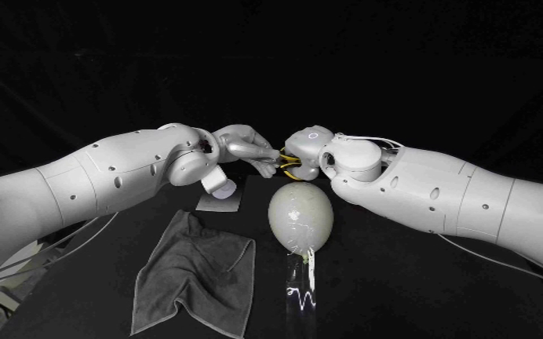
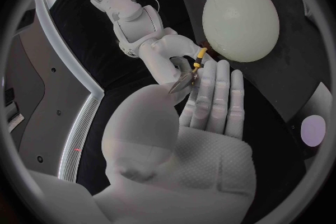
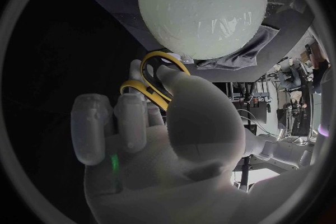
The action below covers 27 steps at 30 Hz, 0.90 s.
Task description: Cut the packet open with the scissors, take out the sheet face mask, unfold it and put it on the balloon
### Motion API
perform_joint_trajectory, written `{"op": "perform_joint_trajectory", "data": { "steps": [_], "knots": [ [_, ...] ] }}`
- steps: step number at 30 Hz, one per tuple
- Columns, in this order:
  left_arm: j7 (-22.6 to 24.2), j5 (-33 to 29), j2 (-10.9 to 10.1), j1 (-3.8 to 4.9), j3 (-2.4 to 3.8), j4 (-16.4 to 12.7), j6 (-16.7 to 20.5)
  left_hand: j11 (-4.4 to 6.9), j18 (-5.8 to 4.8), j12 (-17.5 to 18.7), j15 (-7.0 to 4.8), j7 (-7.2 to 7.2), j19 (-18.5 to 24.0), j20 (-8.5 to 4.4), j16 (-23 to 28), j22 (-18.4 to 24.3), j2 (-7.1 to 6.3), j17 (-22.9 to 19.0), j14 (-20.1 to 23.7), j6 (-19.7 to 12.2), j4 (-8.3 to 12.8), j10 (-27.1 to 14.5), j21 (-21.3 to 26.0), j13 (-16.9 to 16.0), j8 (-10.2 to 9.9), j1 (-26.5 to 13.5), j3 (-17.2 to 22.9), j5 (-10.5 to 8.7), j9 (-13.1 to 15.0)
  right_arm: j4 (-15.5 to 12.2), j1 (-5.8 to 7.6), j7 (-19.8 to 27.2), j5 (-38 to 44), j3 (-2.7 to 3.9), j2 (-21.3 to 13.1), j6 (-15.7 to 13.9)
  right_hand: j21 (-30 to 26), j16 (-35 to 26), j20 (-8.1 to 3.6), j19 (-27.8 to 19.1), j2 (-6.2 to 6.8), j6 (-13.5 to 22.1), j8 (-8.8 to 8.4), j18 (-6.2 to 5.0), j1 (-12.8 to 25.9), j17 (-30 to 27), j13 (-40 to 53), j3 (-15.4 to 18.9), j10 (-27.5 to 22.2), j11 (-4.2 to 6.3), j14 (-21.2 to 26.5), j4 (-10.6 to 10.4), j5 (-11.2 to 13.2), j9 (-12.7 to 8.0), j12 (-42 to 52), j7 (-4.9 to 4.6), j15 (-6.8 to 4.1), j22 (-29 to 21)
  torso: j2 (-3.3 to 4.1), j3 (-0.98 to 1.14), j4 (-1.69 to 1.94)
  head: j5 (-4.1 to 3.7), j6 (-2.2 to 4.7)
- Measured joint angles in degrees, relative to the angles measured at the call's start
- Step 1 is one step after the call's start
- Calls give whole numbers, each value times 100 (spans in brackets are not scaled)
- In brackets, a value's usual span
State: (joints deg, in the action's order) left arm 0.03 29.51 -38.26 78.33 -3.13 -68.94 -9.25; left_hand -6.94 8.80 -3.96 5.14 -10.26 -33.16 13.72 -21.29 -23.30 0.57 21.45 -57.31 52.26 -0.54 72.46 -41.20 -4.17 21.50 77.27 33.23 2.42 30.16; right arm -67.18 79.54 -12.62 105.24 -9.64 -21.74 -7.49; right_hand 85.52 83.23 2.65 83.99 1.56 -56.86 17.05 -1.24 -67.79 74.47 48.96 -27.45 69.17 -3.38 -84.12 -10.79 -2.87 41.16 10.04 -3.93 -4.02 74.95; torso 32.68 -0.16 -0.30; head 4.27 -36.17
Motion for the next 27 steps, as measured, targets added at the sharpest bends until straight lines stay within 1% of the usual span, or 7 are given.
{"op": "perform_joint_trajectory", "data": {
  "steps": [4,7,11,15,17,20,27],
  "knots": [
    [-22,-124,10,9,0,21,69,-46,0,31,63,-41,74,74,65,23,-217,-20,85,-61,-22,-105,27,22,-98,-131,24,3,-3,-13,-1,-63,92,-1,-21,-12,0,33,0,0,-8,2,0,0,8,43,113,26,0,0,0,25,0,41,5,-1,0,-1,-3,2,0,-7,0],
    [-24,-254,11,25,6,43,151,-102,-1,31,129,-98,148,148,116,143,-474,-42,216,-161,230,-303,199,45,-222,-332,377,4,-92,-32,-13,-105,172,-10,-65,-48,0,34,0,-1,-9,4,0,0,8,45,155,38,0,0,0,37,0,68,61,-3,0,-2,-4,2,1,-8,4],
    [-13,-440,20,36,8,71,280,-251,-1,31,251,-212,286,286,241,443,-1077,-90,483,-319,-562,-656,649,51,-473,-1310,-355,44,-258,-71,-17,-151,238,-12,-150,-206,-1,34,0,-2,-24,20,23,0,24,62,167,43,1,0,0,41,0,86,1915,-18,0,-5,-4,2,3,-8,12],
    [23,-621,24,43,9,99,416,-347,-1,31,336,-211,310,290,368,696,-1244,-162,742,-458,-1105,-994,1002,46,-646,-1571,-939,44,-356,-144,-17,-166,249,-14,-255,-489,-1,33,0,-2,-54,34,23,0,9,62,143,45,2,-1,0,42,0,96,2572,30,1,-4,-2,2,5,-4,19],
    [48,-714,19,51,12,124,483,-382,-2,31,389,-183,257,290,449,911,-1117,-227,819,-492,-1527,-1117,1273,39,-744,-1264,-1714,22,-437,-182,-17,-166,240,-17,-317,-639,-1,33,0,-3,-54,31,24,0,9,56,118,52,5,-4,0,47,0,110,2837,27,1,-4,-1,2,5,-1,21],
    [76,-853,0,52,12,185,582,-414,-88,31,444,-183,190,298,576,1157,-795,-327,939,-491,-1640,-1207,1596,39,-799,-972,-3047,22,-525,-225,-13,-163,214,-19,-405,-825,-2,33,0,-4,-54,12,24,-1,9,47,107,59,14,-13,0,43,0,111,2851,8,1,-3,-1,2,4,3,21],
    [223,-1302,-113,52,-12,422,948,-432,-88,10,434,-182,106,279,599,1305,-515,-382,943,-460,-1653,-1226,1735,39,-823,-828,-3473,22,-575,-373,6,-83,-50,-16,-731,-1261,-5,32,-7,-12,-53,12,23,0,9,-22,60,59,33,-32,1,43,0,131,2855,8,1,-1,-1,2,3,16,36]
  ]
}}
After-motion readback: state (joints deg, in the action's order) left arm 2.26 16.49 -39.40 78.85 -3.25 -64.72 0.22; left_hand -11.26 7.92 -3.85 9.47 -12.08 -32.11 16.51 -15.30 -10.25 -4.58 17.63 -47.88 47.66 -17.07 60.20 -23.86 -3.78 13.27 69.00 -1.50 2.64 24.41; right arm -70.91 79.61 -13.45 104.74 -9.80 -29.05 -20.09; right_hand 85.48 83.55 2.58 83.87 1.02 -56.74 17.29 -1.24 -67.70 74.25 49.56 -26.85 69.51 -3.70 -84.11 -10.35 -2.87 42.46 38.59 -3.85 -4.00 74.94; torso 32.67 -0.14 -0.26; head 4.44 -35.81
